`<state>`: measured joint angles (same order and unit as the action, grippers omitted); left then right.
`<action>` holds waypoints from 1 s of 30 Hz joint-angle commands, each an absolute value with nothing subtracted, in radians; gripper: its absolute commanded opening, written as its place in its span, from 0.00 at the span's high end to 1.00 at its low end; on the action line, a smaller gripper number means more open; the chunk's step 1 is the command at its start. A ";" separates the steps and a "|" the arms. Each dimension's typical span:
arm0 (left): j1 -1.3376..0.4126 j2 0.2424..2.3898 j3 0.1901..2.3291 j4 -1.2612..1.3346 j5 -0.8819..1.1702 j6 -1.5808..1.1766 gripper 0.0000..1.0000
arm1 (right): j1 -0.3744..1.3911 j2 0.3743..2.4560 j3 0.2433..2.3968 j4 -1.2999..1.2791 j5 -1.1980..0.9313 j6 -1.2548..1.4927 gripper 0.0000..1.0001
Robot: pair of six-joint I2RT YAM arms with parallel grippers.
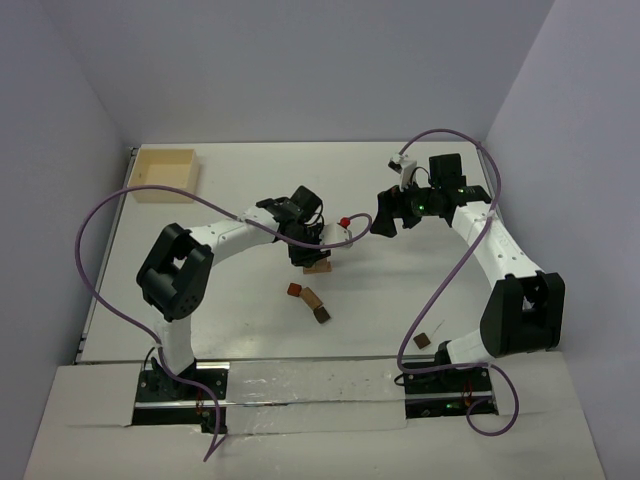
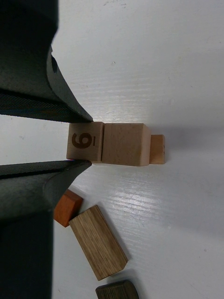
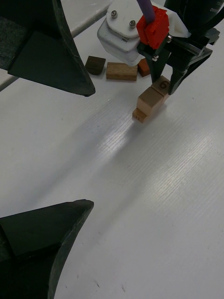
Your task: Build the wood block tower
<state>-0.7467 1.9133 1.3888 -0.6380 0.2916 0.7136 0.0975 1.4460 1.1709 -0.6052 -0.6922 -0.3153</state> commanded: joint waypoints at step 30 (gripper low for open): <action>-0.758 1.915 1.427 -0.633 0.292 0.716 0.01 | 0.094 1.444 1.168 -0.571 -0.703 -0.333 0.00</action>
